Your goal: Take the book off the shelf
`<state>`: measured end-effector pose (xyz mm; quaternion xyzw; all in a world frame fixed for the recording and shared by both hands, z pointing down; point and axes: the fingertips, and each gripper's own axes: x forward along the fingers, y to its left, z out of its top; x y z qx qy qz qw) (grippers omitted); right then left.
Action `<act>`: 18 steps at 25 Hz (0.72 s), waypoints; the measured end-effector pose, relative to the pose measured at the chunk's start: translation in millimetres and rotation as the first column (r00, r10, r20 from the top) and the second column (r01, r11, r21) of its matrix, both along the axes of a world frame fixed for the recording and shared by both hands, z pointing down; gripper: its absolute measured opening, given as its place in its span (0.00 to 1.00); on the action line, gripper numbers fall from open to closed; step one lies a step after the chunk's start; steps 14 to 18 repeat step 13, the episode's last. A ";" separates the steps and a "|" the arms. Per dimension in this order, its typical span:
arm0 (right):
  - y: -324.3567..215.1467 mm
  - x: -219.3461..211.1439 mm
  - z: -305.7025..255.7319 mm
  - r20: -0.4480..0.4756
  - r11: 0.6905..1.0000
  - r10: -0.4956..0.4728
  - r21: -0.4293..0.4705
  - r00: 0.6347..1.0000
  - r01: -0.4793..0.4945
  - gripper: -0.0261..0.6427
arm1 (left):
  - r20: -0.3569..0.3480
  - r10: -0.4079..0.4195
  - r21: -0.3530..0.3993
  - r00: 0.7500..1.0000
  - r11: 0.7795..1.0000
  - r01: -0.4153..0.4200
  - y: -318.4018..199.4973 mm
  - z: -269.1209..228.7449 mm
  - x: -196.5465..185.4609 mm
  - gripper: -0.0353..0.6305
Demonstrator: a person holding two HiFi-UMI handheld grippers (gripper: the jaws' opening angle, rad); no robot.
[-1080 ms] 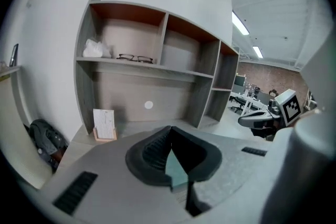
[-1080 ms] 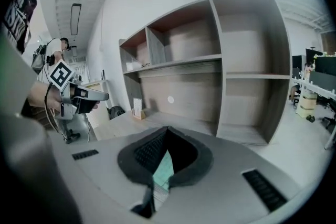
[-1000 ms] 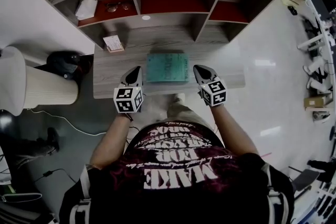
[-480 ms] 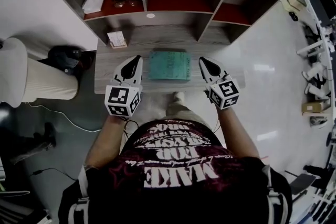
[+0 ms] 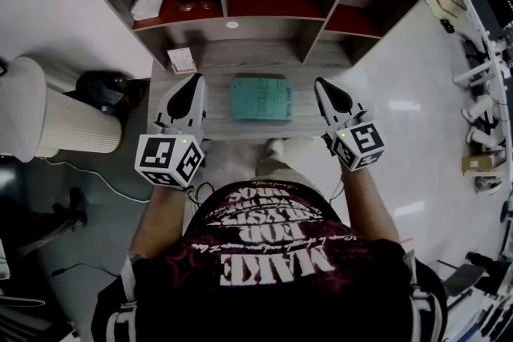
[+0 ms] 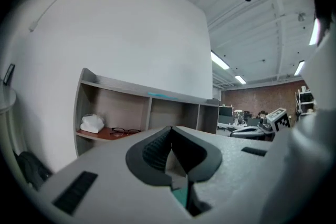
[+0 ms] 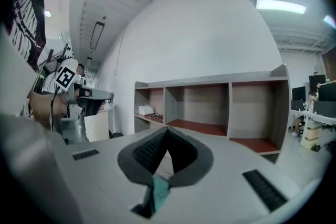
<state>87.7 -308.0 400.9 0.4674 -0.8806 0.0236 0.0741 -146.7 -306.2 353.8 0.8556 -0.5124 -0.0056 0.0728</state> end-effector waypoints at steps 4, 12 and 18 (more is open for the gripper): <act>7.4 -1.8 -23.3 0.006 1.000 -0.006 0.030 1.000 0.006 0.04 | -0.030 0.020 0.045 0.999 0.999 -0.018 7.0 -30.6 -0.9 0.06; 7.3 -3.5 -43.0 0.010 0.998 -0.014 0.056 1.000 0.013 0.04 | -0.020 0.009 0.065 1.000 0.998 -0.008 4.2 -29.1 1.2 0.06; 6.2 -3.5 -43.4 0.009 0.998 -0.015 0.058 1.000 0.015 0.04 | -0.022 0.008 0.060 1.000 0.998 -0.006 2.7 -26.2 2.0 0.06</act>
